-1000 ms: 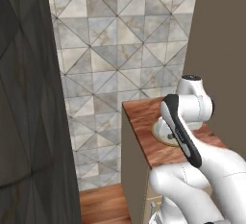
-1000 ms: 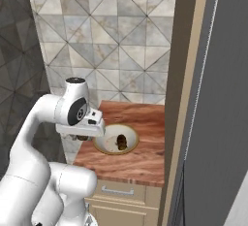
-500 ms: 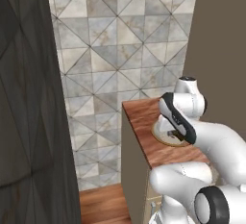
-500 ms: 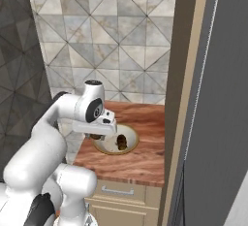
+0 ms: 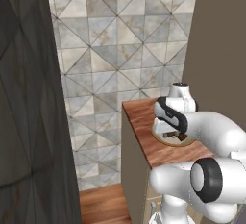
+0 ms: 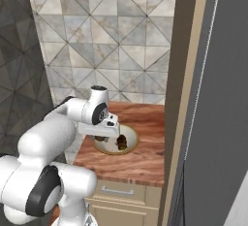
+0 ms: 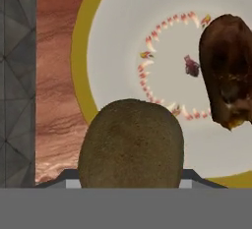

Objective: Take the lemon, kiwi, and sweet potato from the freezer and place them in the bowl on the counter.

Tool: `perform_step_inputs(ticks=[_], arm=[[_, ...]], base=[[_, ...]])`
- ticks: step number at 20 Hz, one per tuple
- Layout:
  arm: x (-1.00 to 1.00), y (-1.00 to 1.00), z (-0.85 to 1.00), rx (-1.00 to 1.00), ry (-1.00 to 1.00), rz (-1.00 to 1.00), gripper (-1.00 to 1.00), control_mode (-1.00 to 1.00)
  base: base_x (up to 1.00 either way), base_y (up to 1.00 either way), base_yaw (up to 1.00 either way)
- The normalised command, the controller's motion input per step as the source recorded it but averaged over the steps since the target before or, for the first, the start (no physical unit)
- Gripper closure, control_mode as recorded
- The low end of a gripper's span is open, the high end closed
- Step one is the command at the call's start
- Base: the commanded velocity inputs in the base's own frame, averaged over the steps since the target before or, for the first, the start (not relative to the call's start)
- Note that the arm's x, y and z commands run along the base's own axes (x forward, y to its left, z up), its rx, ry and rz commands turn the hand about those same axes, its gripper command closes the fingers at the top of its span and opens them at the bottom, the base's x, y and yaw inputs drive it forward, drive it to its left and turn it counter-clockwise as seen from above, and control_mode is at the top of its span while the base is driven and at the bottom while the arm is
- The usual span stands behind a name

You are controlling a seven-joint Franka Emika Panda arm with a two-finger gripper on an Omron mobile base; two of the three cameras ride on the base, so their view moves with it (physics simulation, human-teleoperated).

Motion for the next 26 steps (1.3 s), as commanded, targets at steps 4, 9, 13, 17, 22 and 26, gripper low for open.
perform_step_inputs(ticks=[4,9,13,17,22,26], arm=[[0.23,0.0,-0.39,0.0,0.0,0.0,1.0,-1.0],[0.12,0.0,-0.17,0.0,-0.03,0.0,1.0,-1.0],[0.19,0.0,-0.23,0.0,-0.01,0.0,-1.0,-1.0],[0.18,0.0,-0.28,0.0,-0.01,0.0,-1.0,-1.0],[0.31,-0.15,-0.04,0.02,-0.02,0.0,-1.0,-1.0],[0.07,-0.3,0.0,0.01,-0.03,0.0,-1.0,-1.0]], base=[[0.0,0.0,0.0],[0.0,0.0,0.0],[0.0,0.0,0.0],[0.0,0.0,0.0],[0.0,0.0,0.0],[0.0,0.0,0.0]])
